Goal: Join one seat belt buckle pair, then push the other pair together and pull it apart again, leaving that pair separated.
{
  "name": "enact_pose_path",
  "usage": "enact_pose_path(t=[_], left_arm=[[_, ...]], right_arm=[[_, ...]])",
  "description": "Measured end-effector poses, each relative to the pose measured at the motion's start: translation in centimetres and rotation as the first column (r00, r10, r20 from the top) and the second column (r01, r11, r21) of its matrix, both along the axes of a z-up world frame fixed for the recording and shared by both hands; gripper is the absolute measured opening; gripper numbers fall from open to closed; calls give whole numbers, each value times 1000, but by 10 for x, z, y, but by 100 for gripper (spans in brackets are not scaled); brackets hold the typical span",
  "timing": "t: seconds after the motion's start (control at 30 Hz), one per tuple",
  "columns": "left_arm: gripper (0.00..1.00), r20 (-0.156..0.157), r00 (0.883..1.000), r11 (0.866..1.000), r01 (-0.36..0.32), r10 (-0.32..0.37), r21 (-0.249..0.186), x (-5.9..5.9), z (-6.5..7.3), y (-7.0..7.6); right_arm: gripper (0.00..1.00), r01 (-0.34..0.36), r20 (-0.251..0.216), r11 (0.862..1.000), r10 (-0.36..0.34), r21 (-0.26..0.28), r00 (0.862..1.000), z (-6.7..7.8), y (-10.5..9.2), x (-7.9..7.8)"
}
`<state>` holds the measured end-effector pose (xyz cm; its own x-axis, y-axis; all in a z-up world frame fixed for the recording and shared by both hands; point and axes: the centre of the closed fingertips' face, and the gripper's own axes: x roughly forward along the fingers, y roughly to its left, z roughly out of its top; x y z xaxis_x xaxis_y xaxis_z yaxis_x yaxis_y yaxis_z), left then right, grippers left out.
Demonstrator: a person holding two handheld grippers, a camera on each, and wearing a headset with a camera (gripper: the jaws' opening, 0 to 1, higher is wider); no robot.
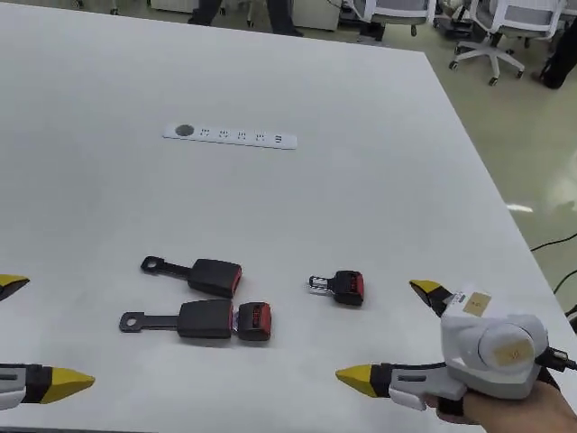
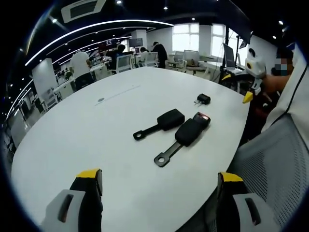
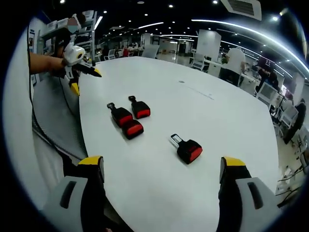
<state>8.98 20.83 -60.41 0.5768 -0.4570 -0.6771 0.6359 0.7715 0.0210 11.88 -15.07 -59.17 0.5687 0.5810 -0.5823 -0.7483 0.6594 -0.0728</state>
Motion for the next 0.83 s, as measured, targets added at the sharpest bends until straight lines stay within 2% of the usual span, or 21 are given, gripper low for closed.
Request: enact_pose_path(t=[0.1,0.27,0.47,0.63,0.73,0.83], left_arm=[[100,1,1000,1000,2,-2,-3,-1,1,-1],[100,-1,1000,1000,-4,4,-7,1,1,-2],[100,7,1000,999,-24,24,-22,7,3,1],[100,7,1000,999,-27,28,-26,8,5,-4],[100,-2,998,997,-55,55,-47,8,4,-4],[100,2,998,997,-64,64,-52,8,4,-4]], right_arm=[[100,27,-6,999,-27,22,1000,1,-4,2],[100,48,-22,998,-48,28,999,1,-5,-1],[100,82,-26,996,-81,43,996,0,-9,-2],[100,88,-33,995,-87,40,996,-5,-8,-3],[100,88,-41,995,-86,44,995,-7,-8,-4],[100,80,-42,996,-78,44,996,-4,-4,-7]])
